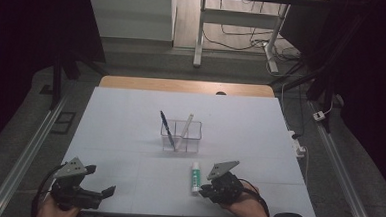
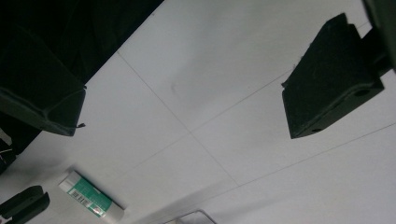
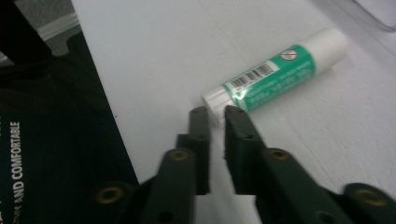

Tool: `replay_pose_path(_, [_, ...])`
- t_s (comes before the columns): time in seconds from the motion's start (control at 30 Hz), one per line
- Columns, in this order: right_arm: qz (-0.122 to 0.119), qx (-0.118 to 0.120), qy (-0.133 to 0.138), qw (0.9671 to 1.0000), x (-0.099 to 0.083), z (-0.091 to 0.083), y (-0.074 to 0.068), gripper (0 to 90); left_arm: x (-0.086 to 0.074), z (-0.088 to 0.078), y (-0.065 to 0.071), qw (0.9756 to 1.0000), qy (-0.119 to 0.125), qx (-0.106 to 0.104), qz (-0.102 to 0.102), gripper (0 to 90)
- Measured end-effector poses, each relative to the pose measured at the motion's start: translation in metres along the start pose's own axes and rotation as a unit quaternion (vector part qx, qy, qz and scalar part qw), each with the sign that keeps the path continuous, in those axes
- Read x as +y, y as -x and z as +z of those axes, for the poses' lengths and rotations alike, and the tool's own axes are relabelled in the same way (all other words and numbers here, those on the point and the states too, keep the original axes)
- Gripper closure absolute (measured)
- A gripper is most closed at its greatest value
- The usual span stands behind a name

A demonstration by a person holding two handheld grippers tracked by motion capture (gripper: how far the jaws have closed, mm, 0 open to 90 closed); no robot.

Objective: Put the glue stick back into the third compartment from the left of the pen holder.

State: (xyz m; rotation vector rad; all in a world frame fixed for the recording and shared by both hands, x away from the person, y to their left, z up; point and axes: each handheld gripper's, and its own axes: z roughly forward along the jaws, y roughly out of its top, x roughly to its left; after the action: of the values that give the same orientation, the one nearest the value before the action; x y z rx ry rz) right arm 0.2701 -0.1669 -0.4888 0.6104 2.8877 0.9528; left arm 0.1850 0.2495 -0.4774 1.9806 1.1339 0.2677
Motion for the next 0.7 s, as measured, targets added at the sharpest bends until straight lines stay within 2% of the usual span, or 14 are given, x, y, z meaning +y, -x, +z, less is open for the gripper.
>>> replay_pose_path(0.07, [-0.012, 0.004, -0.009, 0.9999, 0.0, 0.004, -0.002, 88.8, 0.0, 0.0, 0.0, 1.0, 0.0, 0.0, 0.001, 0.0])
replay_pose_path(0.2, [-0.021, 0.01, -0.024, 0.9994, 0.001, 0.013, -0.005, 89.2, 0.0, 0.0, 0.0, 1.0, 0.0, -0.001, 0.001, 0.0])
replay_pose_path(0.47, [-0.02, 0.015, -0.039, 0.9989, 0.002, 0.023, -0.005, 89.2, 0.0, 0.0, 0.0, 1.0, -0.001, -0.001, 0.003, 0.0])
replay_pose_path(0.7, [-0.012, 0.001, -0.045, 0.9989, 0.0, 0.023, -0.002, 89.2, 0.0, 0.001, 0.001, 1.0, -0.002, -0.002, 0.004, 0.0])
